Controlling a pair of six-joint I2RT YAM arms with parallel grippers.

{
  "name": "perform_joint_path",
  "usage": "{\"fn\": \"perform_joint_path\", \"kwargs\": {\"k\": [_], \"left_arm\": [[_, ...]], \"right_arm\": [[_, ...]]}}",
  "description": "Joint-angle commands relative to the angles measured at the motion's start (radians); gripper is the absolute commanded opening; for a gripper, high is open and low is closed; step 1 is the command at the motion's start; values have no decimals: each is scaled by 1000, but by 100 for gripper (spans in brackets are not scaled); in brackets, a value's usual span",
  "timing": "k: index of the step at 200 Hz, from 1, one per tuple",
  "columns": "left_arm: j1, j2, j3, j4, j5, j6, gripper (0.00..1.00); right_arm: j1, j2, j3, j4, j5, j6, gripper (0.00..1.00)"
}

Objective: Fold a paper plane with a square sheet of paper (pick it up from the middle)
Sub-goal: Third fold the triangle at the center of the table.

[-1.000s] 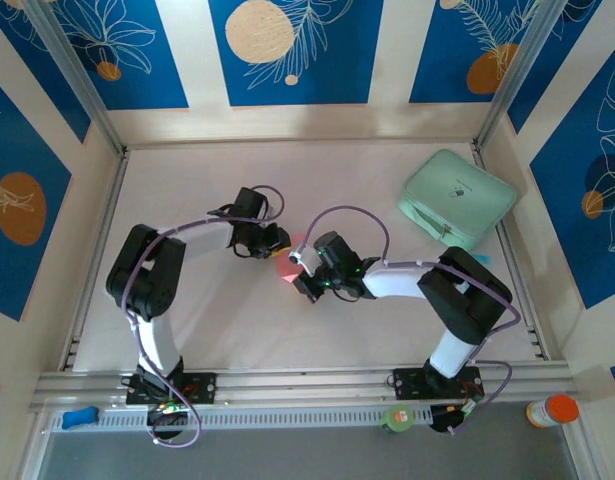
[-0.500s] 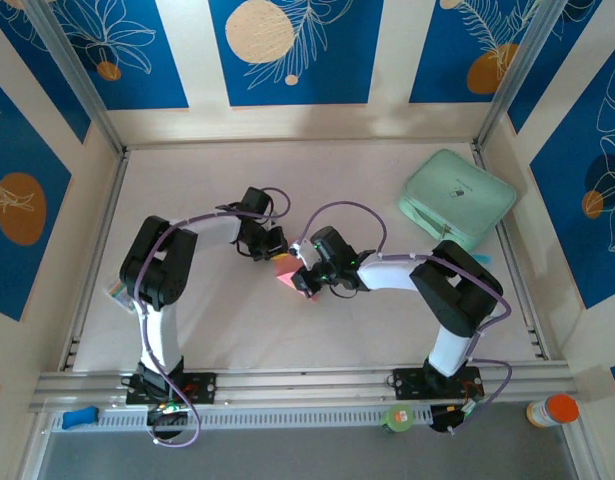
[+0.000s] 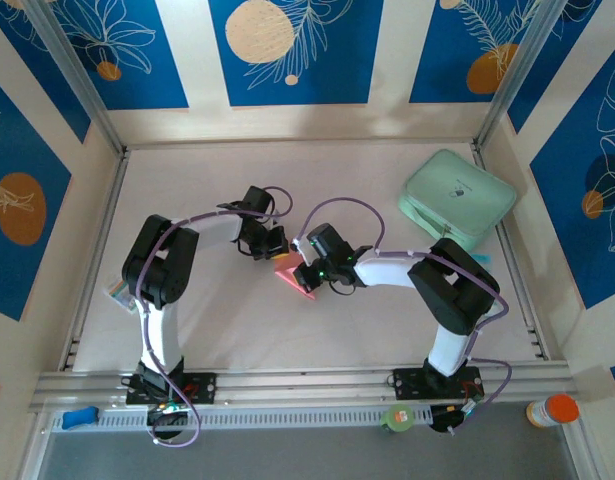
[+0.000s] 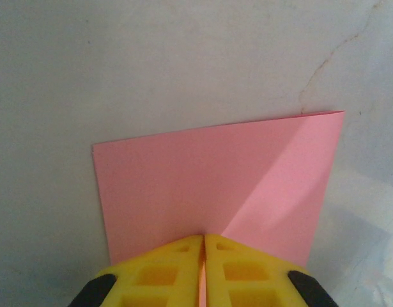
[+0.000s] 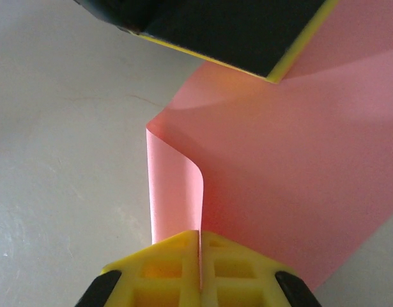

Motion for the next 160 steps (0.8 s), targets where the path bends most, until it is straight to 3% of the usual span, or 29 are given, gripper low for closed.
{"fn": "perform_joint_path", "kwargs": {"k": [1, 76, 160], "left_arm": [[-12, 42, -2, -54, -21, 17, 11], [-12, 38, -6, -49, -29, 7, 11], [-12, 40, -9, -42, -20, 10, 11]], "right_arm": [[10, 18, 26, -28, 21, 7, 3], [12, 11, 31, -72, -38, 69, 3], [15, 37, 56, -94, -7, 74, 3]]}}
